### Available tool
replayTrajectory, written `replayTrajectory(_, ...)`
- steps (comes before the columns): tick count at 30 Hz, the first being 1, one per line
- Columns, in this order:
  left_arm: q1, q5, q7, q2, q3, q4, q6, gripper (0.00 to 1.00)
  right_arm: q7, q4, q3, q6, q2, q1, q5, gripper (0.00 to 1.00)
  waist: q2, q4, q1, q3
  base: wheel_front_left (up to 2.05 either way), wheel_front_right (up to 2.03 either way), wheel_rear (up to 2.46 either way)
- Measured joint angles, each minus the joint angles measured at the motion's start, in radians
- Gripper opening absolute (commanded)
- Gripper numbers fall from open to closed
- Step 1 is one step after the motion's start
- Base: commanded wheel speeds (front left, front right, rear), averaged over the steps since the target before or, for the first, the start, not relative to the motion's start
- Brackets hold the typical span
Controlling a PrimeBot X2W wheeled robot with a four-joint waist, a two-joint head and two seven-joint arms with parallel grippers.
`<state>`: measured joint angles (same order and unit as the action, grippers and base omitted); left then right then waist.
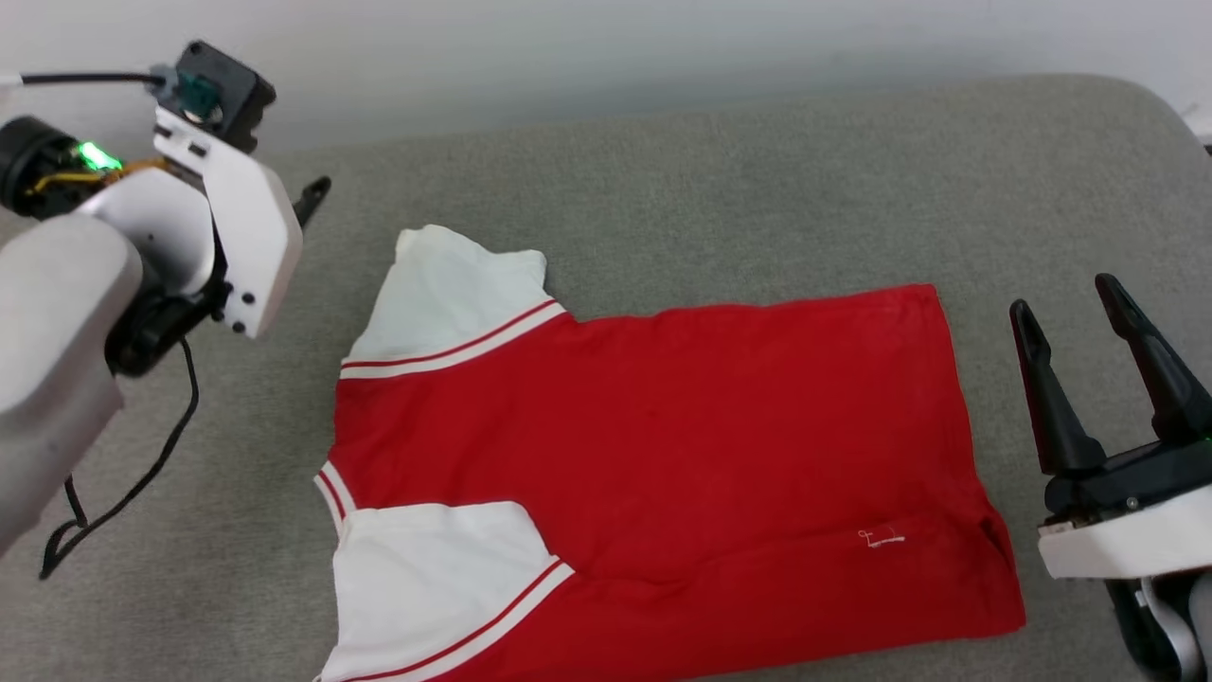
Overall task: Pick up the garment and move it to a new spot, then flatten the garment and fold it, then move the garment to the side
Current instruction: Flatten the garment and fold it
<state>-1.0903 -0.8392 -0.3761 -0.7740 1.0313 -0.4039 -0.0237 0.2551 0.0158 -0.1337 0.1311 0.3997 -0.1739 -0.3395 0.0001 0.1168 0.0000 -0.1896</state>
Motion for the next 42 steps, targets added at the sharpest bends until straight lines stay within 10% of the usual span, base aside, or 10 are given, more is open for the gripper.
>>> replayTrajectory(9,-0.176,-0.051,-0.222,0.057,0.003,-0.133,-0.06,1.0,0.004,0.173,0.056,0.0,-0.189,0.097,0.127,1.0,0.0,0.059,0.0001,-0.153,0.0,0.0,0.0)
replayTrajectory(18,-0.305,-0.128,-0.567,0.06,0.058,-0.157,-0.096,1.0,0.007,0.185,0.03,0.0,-0.219,0.062,0.155,1.0,0.0,0.113,0.0002,-0.302,0.0,0.0,0.0)
replayTrajectory(27,-0.352,-0.133,-0.677,0.054,0.11,-0.15,-0.104,1.0,0.008,0.159,-0.005,0.0,-0.221,0.009,0.157,1.0,0.0,0.149,0.0001,-0.385,0.0,0.0,0.0)
replayTrajectory(28,-0.352,-0.142,-0.68,0.05,0.111,-0.149,-0.105,0.0,0.008,0.152,-0.006,0.0,-0.221,0.008,0.156,1.0,0.0,0.151,0.0,-0.386,0.0,0.0,0.0)
replayTrajectory(42,-0.28,-0.197,-0.544,0.051,0.146,-0.068,-0.105,0.0,-0.014,0.14,0.1,0.0,-0.075,-0.103,0.163,1.0,0.0,0.1,0.0,-0.251,0.0,0.0,0.0)
